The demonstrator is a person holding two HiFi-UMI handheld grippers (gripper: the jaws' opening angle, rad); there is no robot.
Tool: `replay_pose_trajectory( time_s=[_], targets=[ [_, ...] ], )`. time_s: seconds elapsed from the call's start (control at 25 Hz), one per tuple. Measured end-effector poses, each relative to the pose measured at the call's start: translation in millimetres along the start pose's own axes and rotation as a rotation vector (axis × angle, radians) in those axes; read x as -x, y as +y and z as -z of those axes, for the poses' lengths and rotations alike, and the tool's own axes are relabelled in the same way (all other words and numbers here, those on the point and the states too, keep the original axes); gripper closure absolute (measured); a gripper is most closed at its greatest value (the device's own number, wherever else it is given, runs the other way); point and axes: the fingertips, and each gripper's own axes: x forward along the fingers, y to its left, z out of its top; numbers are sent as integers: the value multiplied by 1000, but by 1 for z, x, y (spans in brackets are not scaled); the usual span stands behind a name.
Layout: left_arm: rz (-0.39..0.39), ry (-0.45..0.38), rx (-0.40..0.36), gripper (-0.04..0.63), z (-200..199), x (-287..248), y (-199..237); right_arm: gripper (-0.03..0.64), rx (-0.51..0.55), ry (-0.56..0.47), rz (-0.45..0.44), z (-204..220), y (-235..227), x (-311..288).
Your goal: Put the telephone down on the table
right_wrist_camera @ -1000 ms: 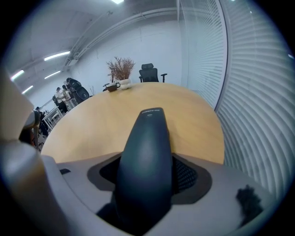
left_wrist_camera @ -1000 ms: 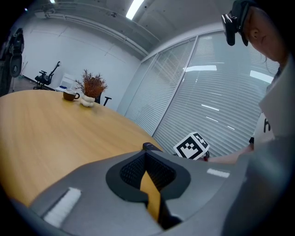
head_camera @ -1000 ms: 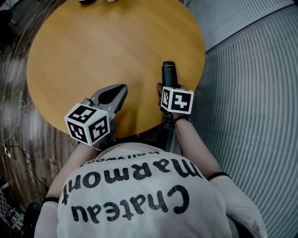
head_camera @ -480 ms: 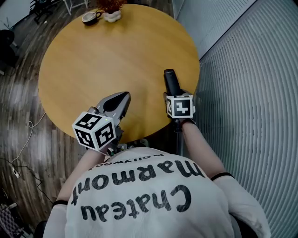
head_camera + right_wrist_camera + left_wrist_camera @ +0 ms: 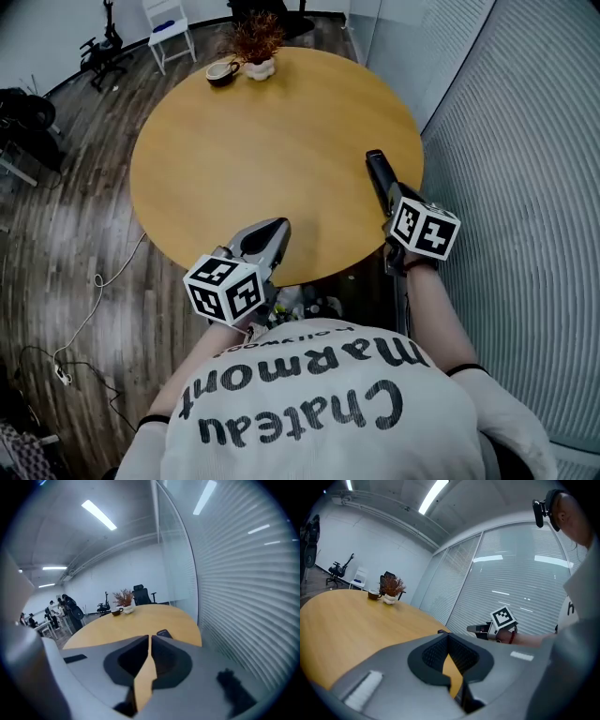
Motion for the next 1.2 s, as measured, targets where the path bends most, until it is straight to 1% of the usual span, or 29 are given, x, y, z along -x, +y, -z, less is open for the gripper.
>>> replay_pose_trajectory(
  time_s=[0.08,0.16,0.36,0.48,0.64,0.84,1.2],
  targets=[
    [9,-3,-8,589,3,18,-1,585,50,-23,13,5,17,15],
    [20,-4,-14,589,5,34,-4,597,64,-23,9,17,32,32],
    [62,3,-23,589,15,63,-17,601,27,0,-9,47,53,72],
    [84,10,-26,589,23,73,-25,601,-5,11,-15,63,56,89],
    [115,32,-37,589,35,83,-36,601,-14,16,-1,80,58,110],
    [134,40,-36,589,36,93,-42,601,-14,16,6,85,64,126],
    [142,21,-19,589,38,100,-49,601,15,2,2,84,69,138]
  ],
)
